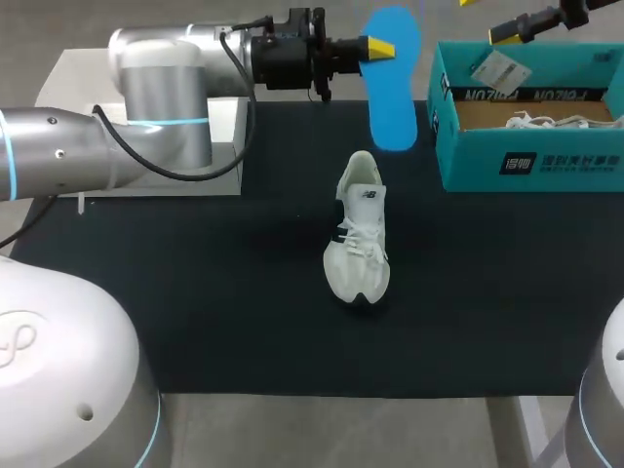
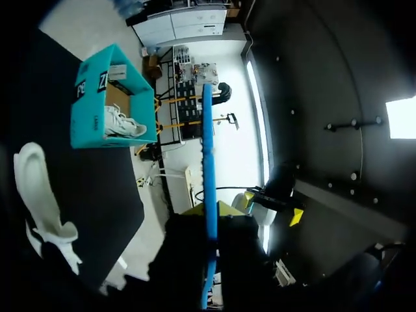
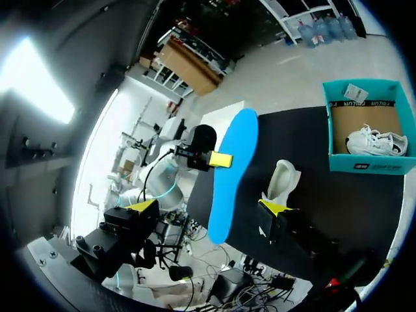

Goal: Take the shoe out of the shoebox, open the shoe tongue, remove and reinsert the insole, then place the shoe into the shoebox

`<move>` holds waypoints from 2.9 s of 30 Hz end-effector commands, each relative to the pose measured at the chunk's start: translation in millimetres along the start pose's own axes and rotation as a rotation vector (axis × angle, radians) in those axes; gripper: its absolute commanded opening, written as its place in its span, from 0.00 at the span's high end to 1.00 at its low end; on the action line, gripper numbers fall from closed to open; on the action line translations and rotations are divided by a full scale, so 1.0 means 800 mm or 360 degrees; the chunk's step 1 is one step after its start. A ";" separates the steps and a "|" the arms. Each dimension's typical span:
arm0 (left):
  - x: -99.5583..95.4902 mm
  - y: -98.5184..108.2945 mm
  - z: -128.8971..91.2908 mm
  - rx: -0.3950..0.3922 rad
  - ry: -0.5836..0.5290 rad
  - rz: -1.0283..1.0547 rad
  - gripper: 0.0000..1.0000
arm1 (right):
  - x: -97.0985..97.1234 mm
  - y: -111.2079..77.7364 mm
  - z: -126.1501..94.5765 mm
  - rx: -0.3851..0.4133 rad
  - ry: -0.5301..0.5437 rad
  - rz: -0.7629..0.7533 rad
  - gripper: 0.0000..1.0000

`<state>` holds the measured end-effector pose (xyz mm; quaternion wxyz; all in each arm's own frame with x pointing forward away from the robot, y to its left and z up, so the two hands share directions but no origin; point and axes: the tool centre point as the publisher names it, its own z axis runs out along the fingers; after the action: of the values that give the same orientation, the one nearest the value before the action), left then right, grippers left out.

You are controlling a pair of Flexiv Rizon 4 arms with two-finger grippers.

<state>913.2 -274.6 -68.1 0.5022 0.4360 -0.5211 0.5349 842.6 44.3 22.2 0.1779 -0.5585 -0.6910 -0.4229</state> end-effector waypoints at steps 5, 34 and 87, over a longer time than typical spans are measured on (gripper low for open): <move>0.005 -0.001 -0.001 -0.0004 0.0060 -0.0058 1.00 | 0.007 0.009 -0.001 0.0057 -0.0266 0.0005 0.00; -0.007 0.002 0.001 -0.0044 -0.0061 -0.0226 1.00 | 0.061 0.049 0.058 0.0698 -0.1892 0.0533 0.00; -0.003 0.002 -0.010 -0.0062 -0.0030 -0.0255 1.00 | 0.042 0.061 0.077 0.0335 -0.1361 0.0411 0.00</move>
<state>913.4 -267.6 -72.0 0.5477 0.4706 -0.4993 0.4788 891.3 114.4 29.3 -0.0162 -0.7429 -0.6668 -0.0561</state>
